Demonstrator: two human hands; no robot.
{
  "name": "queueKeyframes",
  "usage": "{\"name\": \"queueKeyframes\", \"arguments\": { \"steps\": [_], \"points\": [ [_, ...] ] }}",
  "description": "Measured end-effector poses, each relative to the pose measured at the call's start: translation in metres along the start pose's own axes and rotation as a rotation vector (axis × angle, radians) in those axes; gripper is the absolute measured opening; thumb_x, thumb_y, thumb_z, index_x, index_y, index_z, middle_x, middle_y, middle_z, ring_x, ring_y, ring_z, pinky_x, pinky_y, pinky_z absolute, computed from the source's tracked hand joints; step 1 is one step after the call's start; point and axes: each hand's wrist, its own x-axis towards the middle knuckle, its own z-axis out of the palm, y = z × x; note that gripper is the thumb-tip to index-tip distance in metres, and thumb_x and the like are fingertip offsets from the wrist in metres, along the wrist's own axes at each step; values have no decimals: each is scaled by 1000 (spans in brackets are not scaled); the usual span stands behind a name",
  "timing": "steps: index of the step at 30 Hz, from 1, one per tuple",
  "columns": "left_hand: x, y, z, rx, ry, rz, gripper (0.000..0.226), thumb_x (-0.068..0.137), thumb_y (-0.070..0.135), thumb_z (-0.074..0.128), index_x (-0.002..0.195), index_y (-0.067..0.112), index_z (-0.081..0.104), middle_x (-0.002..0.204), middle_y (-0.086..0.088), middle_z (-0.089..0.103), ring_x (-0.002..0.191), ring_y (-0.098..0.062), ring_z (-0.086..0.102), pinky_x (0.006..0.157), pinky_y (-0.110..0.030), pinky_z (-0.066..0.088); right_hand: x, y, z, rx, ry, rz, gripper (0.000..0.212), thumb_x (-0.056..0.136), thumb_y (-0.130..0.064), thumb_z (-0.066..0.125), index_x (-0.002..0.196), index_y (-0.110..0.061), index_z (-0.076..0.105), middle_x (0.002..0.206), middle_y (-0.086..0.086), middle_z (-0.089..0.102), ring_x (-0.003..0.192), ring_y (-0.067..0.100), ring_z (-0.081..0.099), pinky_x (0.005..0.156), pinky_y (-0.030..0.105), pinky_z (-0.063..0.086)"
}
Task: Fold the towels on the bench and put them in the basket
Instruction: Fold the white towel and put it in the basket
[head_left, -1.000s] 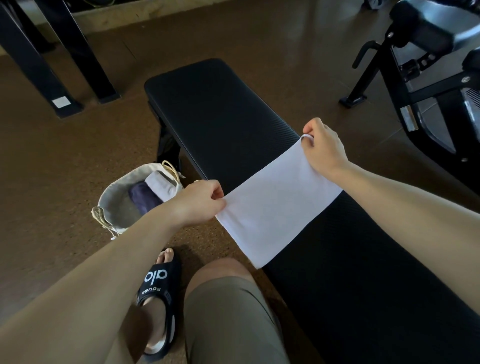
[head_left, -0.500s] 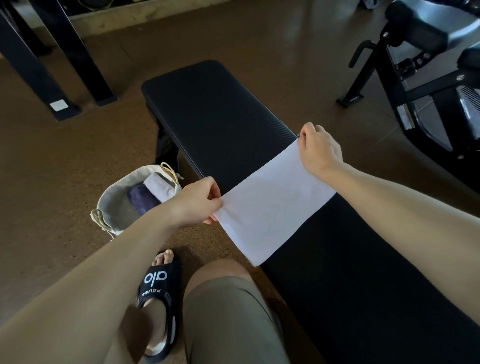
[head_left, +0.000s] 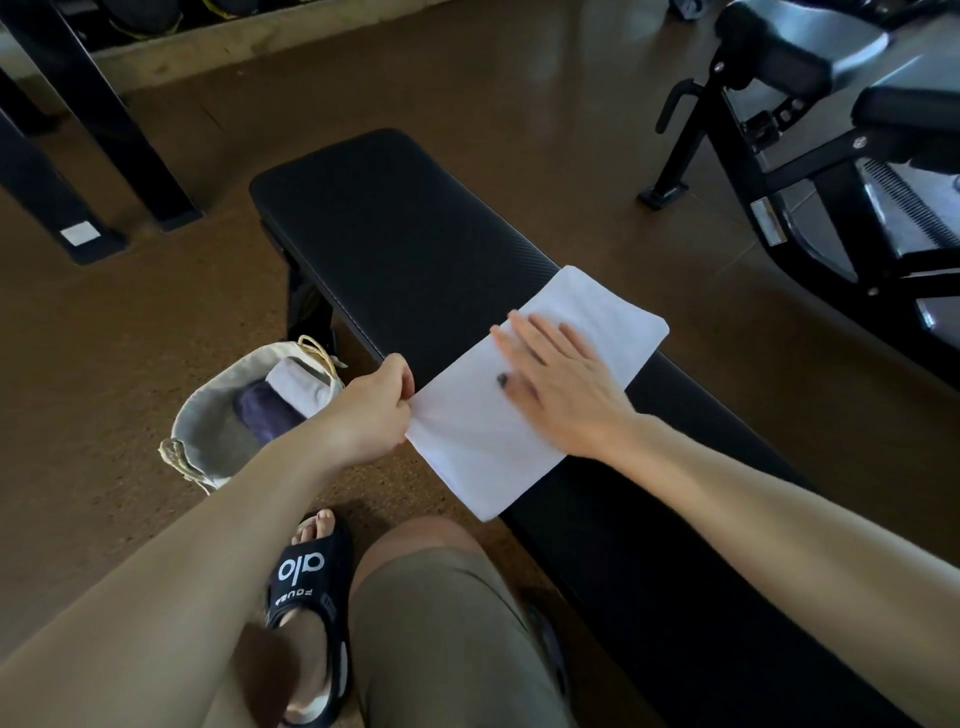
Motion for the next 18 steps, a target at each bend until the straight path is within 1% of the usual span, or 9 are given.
{"name": "queueKeyframes", "arguments": {
  "steps": [3,6,8,9,11,13,14,16,18],
  "points": [
    [-1,1,0,2,5,8,14,105,9,41,101,23,41,92,-9,63,85,-26,67,71,-37,57,0,43,-6,9,-21,165,60,108,-50,13,164,-31,7,172,-4,0,158,15,-6,127,36,-5],
    [-1,1,0,3,1,3,11,105,11,42,104,22,42,93,-8,63,84,-23,67,74,-41,59,2,66,-11,11,-76,301,60,108,-51,10,164,-33,4,172,-6,-2,158,15,-4,128,37,-1],
    [-1,1,0,-4,-1,-2,10,105,12,43,103,22,42,93,-8,64,83,-22,67,74,-39,59,3,67,-17,-12,-84,377,61,107,-53,8,164,-31,3,173,-1,0,158,19,-1,128,40,2],
    [-1,2,0,-3,-3,-3,10,104,13,44,103,22,42,93,-8,63,83,-22,66,72,-39,58,2,62,-19,-49,-56,369,63,106,-54,7,164,-29,4,172,2,2,159,22,1,129,41,3],
    [0,3,0,2,2,-2,8,104,15,46,100,22,43,91,-9,62,81,-22,63,65,-37,52,-2,42,-23,-64,19,224,67,103,-57,6,164,-28,7,172,5,7,158,26,4,128,43,3],
    [1,3,-1,7,10,2,7,104,17,48,100,21,43,91,-9,61,78,-21,60,61,-33,46,-4,16,-23,15,30,44,63,106,-54,15,164,-31,8,172,3,7,158,23,3,128,40,2],
    [0,4,-1,14,8,3,6,104,18,48,101,21,44,91,-9,61,78,-21,60,60,-32,45,-4,7,-21,40,10,-2,61,108,-52,19,164,-31,8,172,1,6,159,22,2,128,40,2],
    [0,4,-1,29,6,0,4,104,18,48,103,20,45,92,-8,61,80,-22,61,63,-34,47,1,1,-15,47,-6,25,60,109,-48,23,164,-30,10,172,3,7,158,23,2,127,40,3],
    [0,4,-2,44,5,-1,4,103,17,48,105,20,46,93,-7,61,82,-21,61,65,-34,49,8,12,-13,89,51,176,59,109,-44,30,163,-24,19,168,8,18,156,27,12,125,41,10]
  ]
}}
